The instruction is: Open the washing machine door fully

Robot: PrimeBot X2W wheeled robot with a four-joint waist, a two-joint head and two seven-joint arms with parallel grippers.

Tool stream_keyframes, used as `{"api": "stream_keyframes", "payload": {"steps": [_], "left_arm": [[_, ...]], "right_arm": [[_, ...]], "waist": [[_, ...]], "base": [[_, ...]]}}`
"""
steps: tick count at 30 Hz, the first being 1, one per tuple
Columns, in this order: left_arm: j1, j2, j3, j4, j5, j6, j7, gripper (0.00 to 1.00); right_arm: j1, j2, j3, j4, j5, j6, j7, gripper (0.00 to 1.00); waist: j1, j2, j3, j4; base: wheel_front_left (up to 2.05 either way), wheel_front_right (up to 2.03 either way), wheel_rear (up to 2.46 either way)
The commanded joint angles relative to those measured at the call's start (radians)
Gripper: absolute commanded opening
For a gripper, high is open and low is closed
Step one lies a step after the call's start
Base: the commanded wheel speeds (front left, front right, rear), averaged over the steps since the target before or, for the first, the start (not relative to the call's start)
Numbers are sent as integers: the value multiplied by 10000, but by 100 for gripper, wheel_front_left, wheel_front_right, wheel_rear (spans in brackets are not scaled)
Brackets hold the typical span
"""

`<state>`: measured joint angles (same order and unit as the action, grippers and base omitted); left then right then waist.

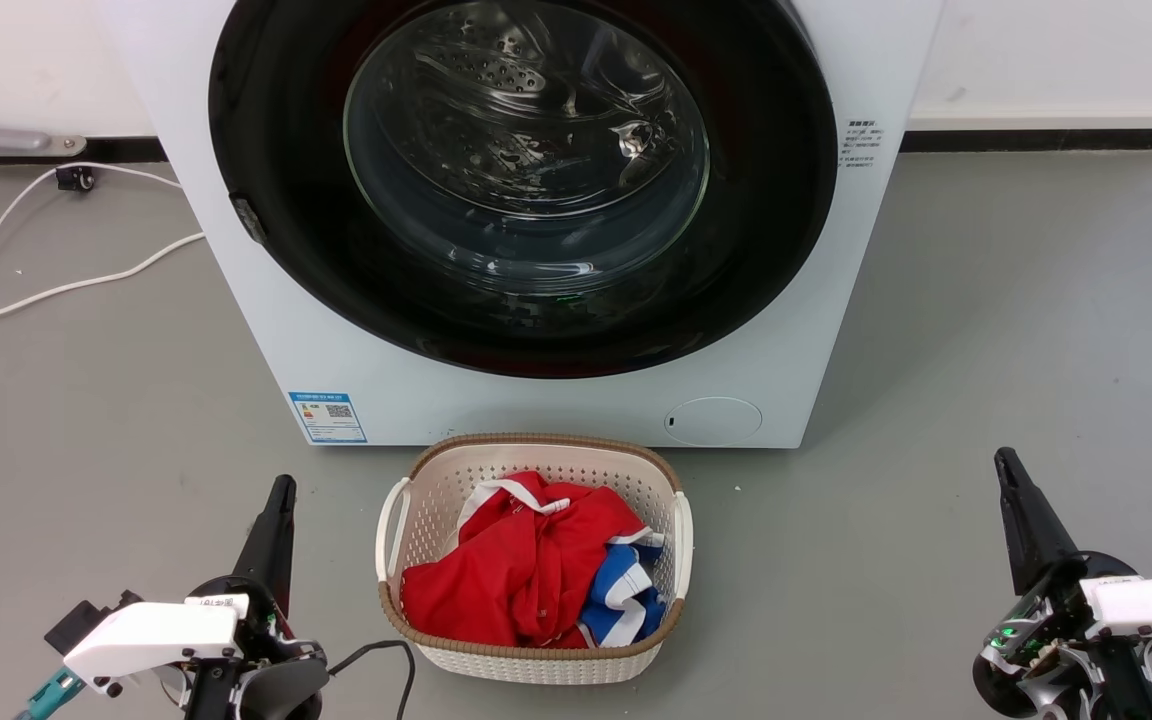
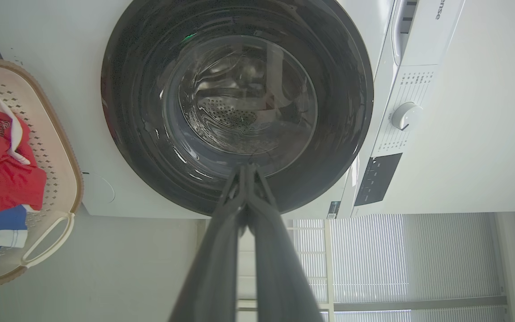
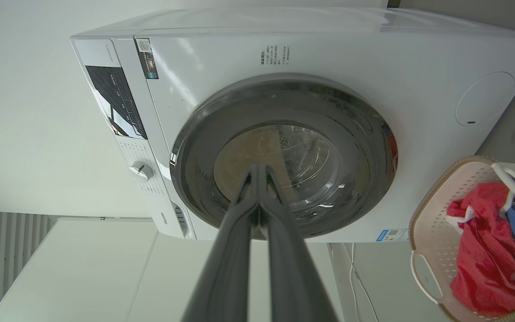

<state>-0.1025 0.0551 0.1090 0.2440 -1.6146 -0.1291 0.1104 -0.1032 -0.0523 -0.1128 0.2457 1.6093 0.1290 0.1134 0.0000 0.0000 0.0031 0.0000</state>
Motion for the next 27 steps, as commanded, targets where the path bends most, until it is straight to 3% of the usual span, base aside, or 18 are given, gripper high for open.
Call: {"api": "stream_keyframes", "payload": {"steps": [1, 17, 18, 27], "left_arm": [[-108, -10, 33, 12, 34, -30, 5, 0], [-110, -14, 44, 11, 42, -30, 20, 0], [-2, -12, 11, 0, 13, 0, 4, 100], [54, -39, -459, -34, 147, 1, -356, 100]], "right_arm": [[-124, 29, -11, 10, -28, 33, 1, 0], [-124, 31, -13, 10, -32, 33, 5, 0], [0, 2, -3, -2, -3, 0, -2, 100], [232, 12, 191, -82, -151, 0, -322, 100]], "waist": [[0, 0, 0, 0], [0, 0, 0, 0], [0, 0, 0, 0], [0, 0, 5, -9]], "base": [[0, 0, 0], [0, 0, 0], [0, 0, 0], [0, 0, 0]]}}
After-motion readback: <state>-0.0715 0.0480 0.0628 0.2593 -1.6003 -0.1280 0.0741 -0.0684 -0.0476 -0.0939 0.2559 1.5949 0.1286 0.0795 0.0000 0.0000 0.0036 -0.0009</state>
